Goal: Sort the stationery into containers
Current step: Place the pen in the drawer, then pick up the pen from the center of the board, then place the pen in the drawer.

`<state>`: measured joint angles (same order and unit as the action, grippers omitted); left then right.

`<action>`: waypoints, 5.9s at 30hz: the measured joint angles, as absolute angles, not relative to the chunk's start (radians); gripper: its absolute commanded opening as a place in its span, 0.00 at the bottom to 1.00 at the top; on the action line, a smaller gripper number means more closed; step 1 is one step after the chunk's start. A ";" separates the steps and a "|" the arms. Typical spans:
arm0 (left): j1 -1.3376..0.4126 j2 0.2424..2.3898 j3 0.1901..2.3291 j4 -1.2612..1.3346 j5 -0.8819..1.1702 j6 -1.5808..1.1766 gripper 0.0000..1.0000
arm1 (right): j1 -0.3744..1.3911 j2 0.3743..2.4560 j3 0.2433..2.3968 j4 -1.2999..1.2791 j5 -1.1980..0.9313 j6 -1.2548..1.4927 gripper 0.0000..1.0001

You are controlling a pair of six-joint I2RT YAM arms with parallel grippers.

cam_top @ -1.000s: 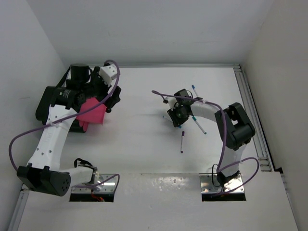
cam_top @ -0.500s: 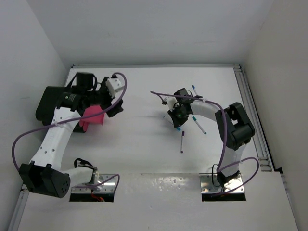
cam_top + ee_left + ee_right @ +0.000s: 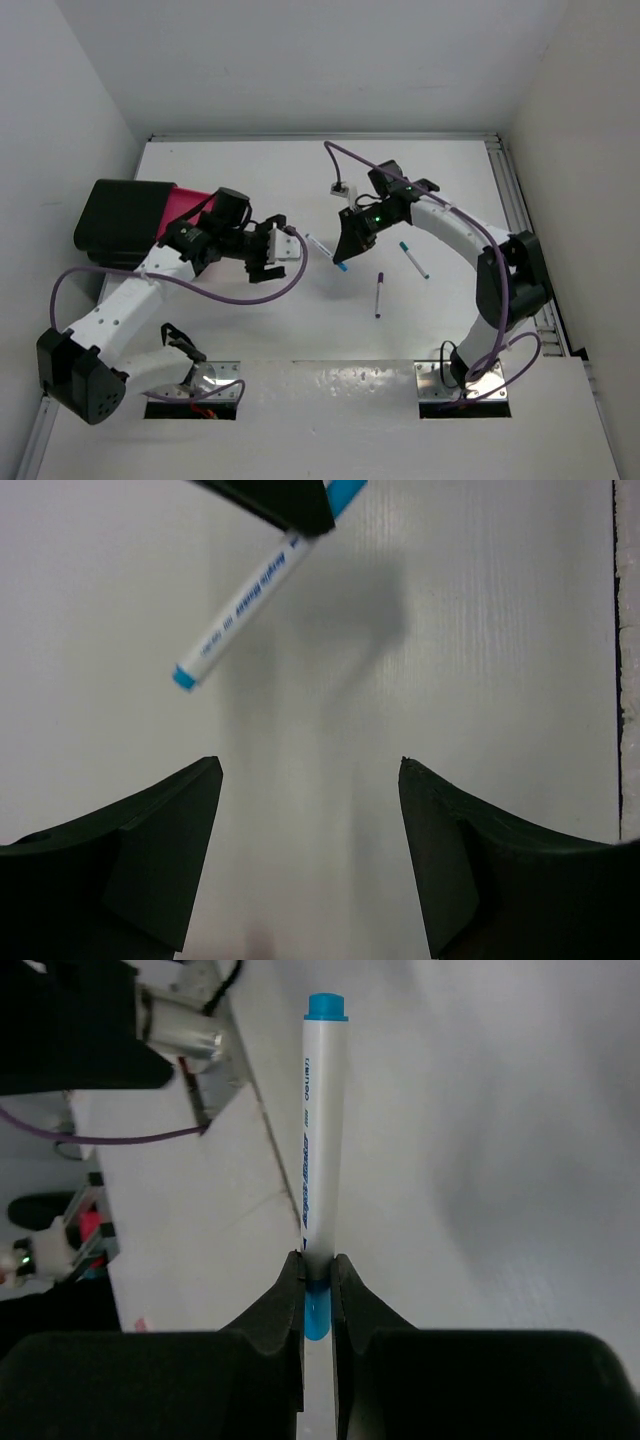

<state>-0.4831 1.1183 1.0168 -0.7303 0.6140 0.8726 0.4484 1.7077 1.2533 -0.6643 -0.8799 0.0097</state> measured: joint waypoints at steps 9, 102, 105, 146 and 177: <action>-0.603 1.192 1.082 -0.683 0.602 0.920 0.75 | 0.508 1.702 1.250 -0.670 -1.001 0.090 0.00; -0.165 1.272 1.143 -0.467 0.323 -0.110 0.66 | 0.167 1.783 0.993 -0.505 -0.016 -0.067 0.00; -0.226 1.240 1.004 -0.287 0.463 -0.210 0.66 | 0.147 1.778 1.003 -0.535 -0.170 -0.070 0.00; -0.260 1.359 0.999 0.153 0.756 -0.735 0.00 | 0.426 1.559 1.233 -0.264 -0.942 0.476 0.61; 0.061 1.634 1.494 -0.925 0.132 0.072 0.38 | 0.179 1.394 0.805 -0.529 -0.386 0.383 0.57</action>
